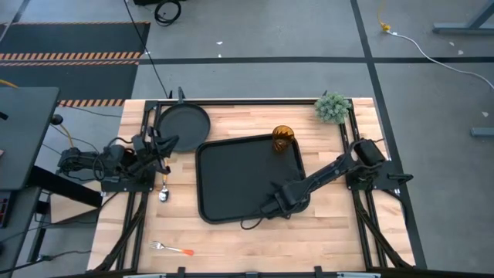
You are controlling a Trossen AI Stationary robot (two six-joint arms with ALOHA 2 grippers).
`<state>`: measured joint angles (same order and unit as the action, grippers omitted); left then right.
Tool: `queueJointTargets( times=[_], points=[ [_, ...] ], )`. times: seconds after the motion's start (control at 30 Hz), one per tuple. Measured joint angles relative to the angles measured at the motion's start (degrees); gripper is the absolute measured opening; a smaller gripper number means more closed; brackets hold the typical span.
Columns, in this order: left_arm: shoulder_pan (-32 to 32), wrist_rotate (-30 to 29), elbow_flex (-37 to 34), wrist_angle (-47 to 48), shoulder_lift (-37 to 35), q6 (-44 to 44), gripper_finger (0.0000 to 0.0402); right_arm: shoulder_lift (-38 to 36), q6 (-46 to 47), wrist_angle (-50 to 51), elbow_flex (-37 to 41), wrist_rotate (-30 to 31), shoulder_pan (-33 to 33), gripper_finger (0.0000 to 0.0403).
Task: Pick and place plate/cup/fork/spoon on tray
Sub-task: Adjust the black serving tray
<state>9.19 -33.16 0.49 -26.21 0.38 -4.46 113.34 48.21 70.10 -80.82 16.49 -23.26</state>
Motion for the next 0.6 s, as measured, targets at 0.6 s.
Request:
queueJointTargets(
  times=[0.6],
  points=[
    [0.0,5.22,1.87,10.89,0.46,3.15,0.002,-0.27,2.3,-26.24,3.8,-17.7,-1.84,0.0114]
  ],
)
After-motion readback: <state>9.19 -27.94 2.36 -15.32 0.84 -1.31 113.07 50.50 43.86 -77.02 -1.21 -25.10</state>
